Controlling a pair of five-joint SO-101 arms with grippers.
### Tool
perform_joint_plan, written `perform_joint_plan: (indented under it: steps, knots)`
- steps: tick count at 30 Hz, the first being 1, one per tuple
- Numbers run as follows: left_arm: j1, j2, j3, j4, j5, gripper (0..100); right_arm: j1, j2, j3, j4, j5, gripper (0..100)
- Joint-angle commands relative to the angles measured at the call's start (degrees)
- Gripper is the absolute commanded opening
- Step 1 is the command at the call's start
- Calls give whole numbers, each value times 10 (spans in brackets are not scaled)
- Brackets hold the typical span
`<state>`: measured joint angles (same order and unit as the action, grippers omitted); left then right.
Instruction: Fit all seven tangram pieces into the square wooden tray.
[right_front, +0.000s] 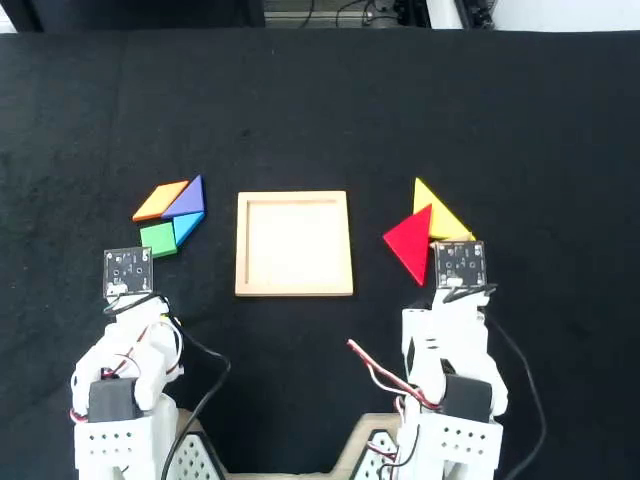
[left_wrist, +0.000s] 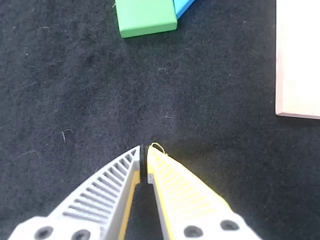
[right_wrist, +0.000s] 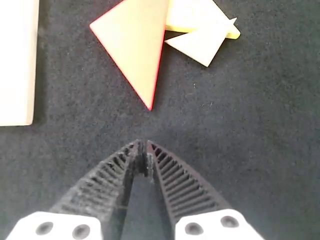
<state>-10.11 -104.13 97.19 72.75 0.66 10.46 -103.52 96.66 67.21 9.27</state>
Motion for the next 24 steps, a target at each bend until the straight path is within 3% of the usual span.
perform_joint_plan:
  steps: [1,5,8,13,16,20,24]
  knots:
    - [5,-1,1,-1,5,30,-4,-36,-1,-9,-5,15]
    - [5,-1,1,-12,5,30,-4,-36,-1,-11,-4,15]
    - [-2,-2,-11,-87,3,30,-4,-39,-1,-33,-4,15]
    - [-60,-2,-167,-188,2,30,-1,-39,-54,-104,-2,15]
    - [-33,-1,-202,-188,2,30,-4,-39,-123,-114,-2,20]
    - [19,-1,-170,-160,1,30,-4,-35,-173,-123,-6,141]
    - [-11,-1,-138,-208,0,30,-40,-34,-167,-159,-53,200]
